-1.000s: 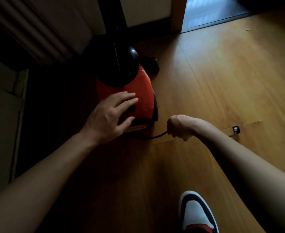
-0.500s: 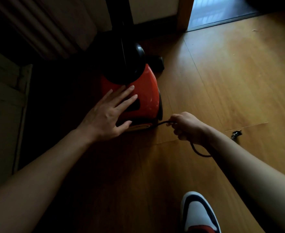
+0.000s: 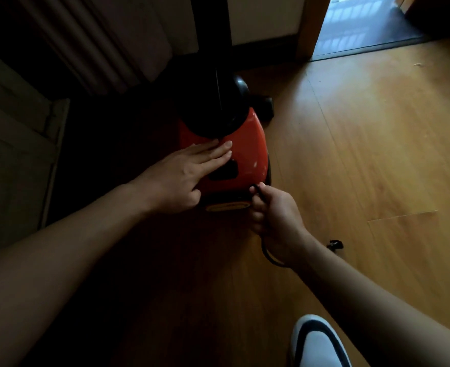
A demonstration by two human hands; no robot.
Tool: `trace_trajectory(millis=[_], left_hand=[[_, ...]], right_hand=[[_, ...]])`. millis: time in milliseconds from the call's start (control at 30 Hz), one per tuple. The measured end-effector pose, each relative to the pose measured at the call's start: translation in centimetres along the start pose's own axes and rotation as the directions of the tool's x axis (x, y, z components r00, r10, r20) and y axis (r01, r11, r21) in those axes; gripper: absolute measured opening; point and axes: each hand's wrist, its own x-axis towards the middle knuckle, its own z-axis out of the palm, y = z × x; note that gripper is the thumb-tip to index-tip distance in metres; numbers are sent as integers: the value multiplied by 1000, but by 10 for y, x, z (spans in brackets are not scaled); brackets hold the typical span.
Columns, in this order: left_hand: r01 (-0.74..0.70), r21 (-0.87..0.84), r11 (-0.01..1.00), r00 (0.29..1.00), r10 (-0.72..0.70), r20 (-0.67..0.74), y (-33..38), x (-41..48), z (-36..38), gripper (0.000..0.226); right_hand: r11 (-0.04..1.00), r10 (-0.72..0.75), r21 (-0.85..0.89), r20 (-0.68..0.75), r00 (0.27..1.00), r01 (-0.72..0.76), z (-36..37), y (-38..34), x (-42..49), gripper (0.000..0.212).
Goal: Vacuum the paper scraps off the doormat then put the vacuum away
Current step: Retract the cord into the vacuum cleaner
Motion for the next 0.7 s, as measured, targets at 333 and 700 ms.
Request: trace_trajectory(millis=[333, 700], left_hand=[[0, 18, 1000, 1000, -1, 21, -3, -3, 0, 88], [28, -5, 1000, 999, -28, 32, 0, -1, 3, 91]], right_hand=[[891, -289, -309, 178, 941, 332, 34, 60, 5, 24], [778, -224, -596, 35, 974, 200, 78, 111, 38, 31]])
